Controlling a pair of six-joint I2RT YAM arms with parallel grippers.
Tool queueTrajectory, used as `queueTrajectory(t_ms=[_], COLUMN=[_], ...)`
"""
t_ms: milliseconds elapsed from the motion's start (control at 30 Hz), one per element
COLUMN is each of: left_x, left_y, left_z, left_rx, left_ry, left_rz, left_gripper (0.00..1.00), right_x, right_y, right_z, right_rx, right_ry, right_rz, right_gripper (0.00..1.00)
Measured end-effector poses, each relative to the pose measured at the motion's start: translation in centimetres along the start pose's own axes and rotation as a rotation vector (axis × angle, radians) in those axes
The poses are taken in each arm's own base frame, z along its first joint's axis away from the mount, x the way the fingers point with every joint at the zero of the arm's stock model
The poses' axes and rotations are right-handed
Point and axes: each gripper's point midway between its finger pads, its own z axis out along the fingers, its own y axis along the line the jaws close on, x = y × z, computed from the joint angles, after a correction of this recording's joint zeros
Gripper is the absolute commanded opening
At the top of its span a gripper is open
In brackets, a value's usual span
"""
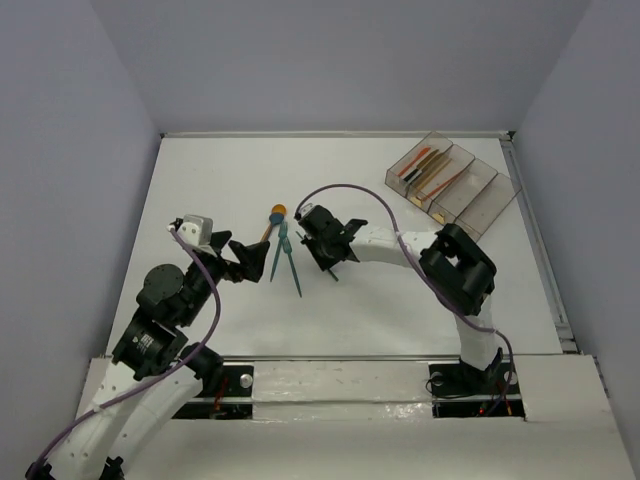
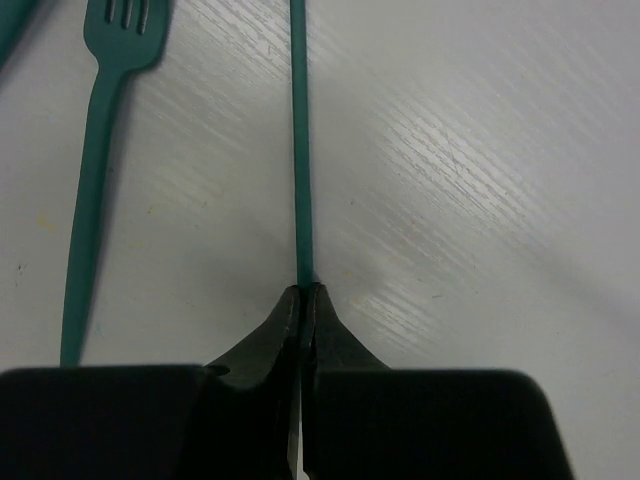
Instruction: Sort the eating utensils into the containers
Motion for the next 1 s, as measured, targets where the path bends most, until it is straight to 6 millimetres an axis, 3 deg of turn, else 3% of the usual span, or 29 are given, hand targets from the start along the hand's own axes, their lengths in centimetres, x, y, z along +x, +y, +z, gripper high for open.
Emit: queueTrajectory(t_ms=[267,333,400,500,600,700,733,833,1000], left_x=[0.0,0.1,0.1,0.1,0.1,0.0,-0.1,-0.3,-0.5], left_y=[-0.1,-0.2,-0.2,-0.3,-0.4,-0.5,-0.5,-0.4,-0.3], left_z=[0.0,0.0,0.0,0.0,-0.1,-0.1,-0.2,-0.3,-0.5], left_rx=[0.008,0.01,0.014,0.018,0.023,0.027,0.027,0.023,0.022], left_ry=[0.002,0.003,0.004,0.005,0.005,0.002,-0.001,-0.01,-0.023], left_rz=[0.0,0.0,0.0,0.0,0.0,-0.001,-0.001,-0.002,-0.003], left_gripper=[0.99,0.99,0.99,0.99,0.99,0.99,0.99,0.99,0.99], right_x=[-0.1,-0.3,-1.1,-3.1,-6.1,-7.6,-7.6,-6.6,-3.5], right_y=[-0.7,-1.7,-4.0,-9.0,-17.4,-26.0,-28.9,-34.2,-39.8], right_z=[-0.2,-0.4,-1.0,-2.8,-6.5,-10.2,-11.4,-13.0,-11.9], right_rx=[0.059,0.088,0.122,0.167,0.253,0.355,0.397,0.468,0.513], right_ry=[-0.009,-0.013,-0.039,-0.127,-0.3,-0.463,-0.509,-0.602,-0.603], right_rz=[0.049,0.077,0.138,0.276,0.495,0.696,0.757,0.914,1.097], right_gripper=[0.0,0.0,0.0,0.0,0.0,0.0,0.0,0.0,0.0])
